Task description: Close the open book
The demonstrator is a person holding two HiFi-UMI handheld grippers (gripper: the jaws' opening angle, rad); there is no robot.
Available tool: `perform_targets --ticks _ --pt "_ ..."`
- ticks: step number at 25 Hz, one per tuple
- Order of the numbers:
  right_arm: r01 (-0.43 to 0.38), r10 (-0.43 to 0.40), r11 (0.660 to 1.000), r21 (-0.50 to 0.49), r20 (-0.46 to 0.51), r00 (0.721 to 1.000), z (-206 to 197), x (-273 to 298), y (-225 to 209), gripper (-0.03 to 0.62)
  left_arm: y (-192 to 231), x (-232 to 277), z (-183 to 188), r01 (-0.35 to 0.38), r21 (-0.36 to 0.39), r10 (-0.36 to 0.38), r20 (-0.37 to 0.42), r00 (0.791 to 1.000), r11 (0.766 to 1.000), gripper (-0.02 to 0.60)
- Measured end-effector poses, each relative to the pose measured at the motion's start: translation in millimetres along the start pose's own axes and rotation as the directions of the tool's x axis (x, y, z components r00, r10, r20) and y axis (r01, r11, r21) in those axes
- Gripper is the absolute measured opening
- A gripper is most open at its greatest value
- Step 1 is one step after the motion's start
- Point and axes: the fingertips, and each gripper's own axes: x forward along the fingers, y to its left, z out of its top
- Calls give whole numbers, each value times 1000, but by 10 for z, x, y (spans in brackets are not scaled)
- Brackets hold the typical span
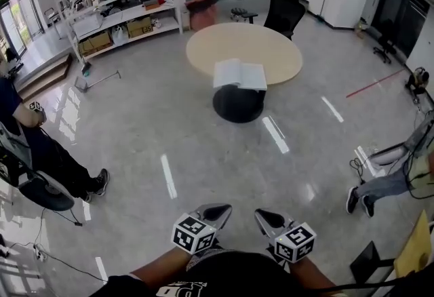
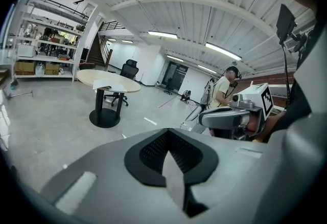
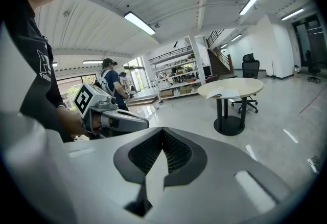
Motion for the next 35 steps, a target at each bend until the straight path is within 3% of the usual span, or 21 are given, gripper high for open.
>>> perform_targets --ticks 9,14,26,35 --pt "35 -35 999 -4 -47 998 188 588 255 8 726 -315 155 16 -10 -16 -1 1000 1000 8" --pt "31 -32 999 -20 -67 997 280 749 330 8 932 -410 242 11 -35 -10 15 1000 999 8" --pt "-19 17 1000 -19 -63 998 343 926 216 8 942 -337 236 1 -36 -1 2 1000 999 8" --pt "-90 88 995 -35 -41 995 536 883 -365 8 890 155 523 -69 -41 70 22 997 997 8"
